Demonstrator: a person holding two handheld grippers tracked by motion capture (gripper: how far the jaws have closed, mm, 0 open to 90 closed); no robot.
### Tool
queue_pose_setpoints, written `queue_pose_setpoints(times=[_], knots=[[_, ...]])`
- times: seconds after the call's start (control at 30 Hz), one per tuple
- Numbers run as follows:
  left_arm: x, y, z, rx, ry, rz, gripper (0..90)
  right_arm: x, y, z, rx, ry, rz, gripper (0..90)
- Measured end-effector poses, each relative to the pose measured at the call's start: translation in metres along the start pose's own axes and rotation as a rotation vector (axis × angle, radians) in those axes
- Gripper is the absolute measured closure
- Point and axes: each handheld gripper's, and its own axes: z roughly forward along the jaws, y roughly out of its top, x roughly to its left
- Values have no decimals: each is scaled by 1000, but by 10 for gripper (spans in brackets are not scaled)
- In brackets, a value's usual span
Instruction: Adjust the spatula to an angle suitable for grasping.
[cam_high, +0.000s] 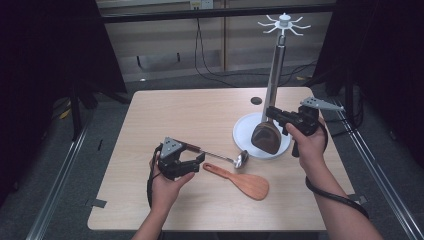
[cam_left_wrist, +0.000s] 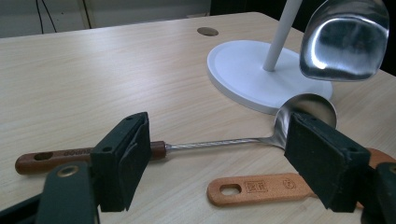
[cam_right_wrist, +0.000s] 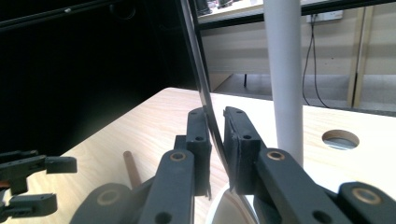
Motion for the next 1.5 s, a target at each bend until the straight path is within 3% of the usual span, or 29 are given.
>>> queue_pose_setpoints(times=[0.4, 0.63, 0.83, 1.03, 1.17, 1.5], knots=[[-1, -1, 1, 5, -2, 5, 229, 3, 1, 2, -16, -24, -2, 729], [-1, -3, 3, 14, -2, 10, 229, 5, 5, -2, -30, -20, -8, 736], [-1, -3, 2, 11, 2, 11, 228, 12, 18, -12, -106, -27, -35, 765], [0, -3, 1, 11, -2, 9, 231, 22, 40, -25, -214, -80, -95, 895], [1, -4, 1, 11, 1, 4, 231, 29, 57, -32, -263, -118, -125, 900], [3, -4, 1, 11, 4, 6, 230, 36, 90, -39, -380, -155, -117, 900]])
